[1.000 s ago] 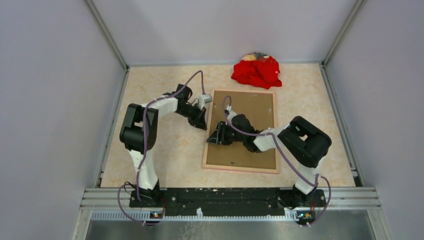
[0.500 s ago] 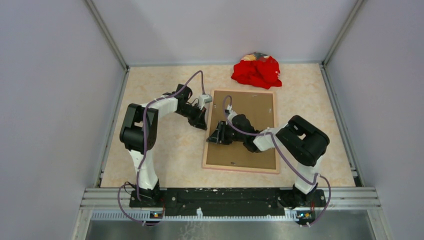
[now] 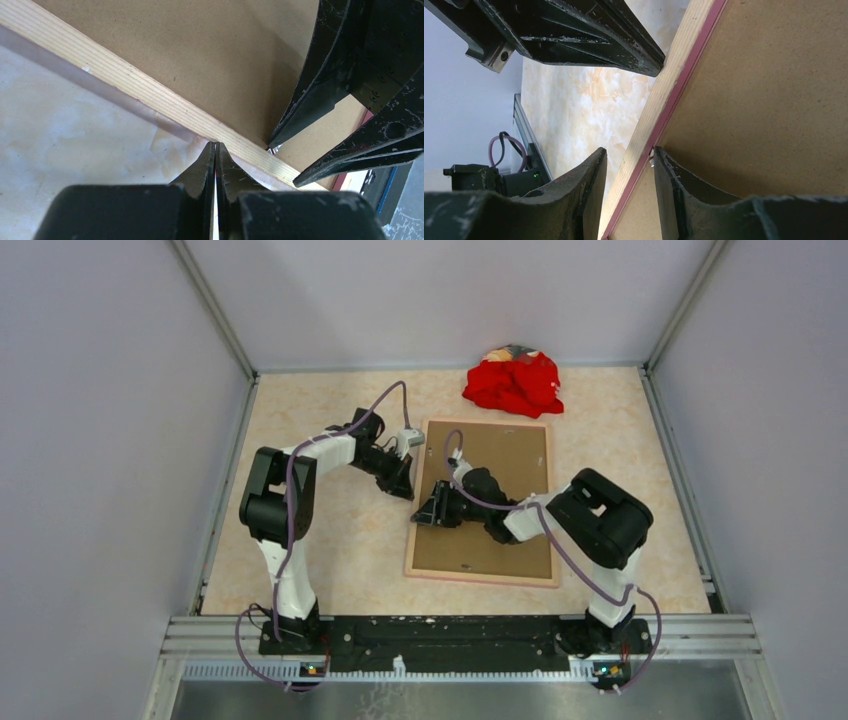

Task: Put the photo into the frame
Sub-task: Install the photo frame at the center of the board.

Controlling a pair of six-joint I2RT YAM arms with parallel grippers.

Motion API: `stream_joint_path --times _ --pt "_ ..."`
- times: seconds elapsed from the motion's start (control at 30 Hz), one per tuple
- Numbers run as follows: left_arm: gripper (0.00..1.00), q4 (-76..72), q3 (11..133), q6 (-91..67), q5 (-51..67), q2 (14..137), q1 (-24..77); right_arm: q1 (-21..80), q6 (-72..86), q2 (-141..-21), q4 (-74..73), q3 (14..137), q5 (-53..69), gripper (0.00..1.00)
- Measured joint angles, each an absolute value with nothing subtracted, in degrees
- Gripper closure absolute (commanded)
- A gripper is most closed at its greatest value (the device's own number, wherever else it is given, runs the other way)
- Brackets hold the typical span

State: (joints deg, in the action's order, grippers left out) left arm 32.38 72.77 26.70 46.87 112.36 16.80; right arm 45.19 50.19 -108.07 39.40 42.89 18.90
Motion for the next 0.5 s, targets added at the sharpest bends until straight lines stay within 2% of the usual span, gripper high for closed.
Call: stream_joint_path --times 0.33,0.5 --pt "0.94 33.74 74.15 26.24 46.83 113.03 16.82 40.64 46.19 -103.57 29.69 45.5 19.86 0.59" --pt "0.88 34.61 76.42 25.17 47.05 113.97 16.6 36.27 44.01 -101.45 26.98 47.55 20.12 0.5"
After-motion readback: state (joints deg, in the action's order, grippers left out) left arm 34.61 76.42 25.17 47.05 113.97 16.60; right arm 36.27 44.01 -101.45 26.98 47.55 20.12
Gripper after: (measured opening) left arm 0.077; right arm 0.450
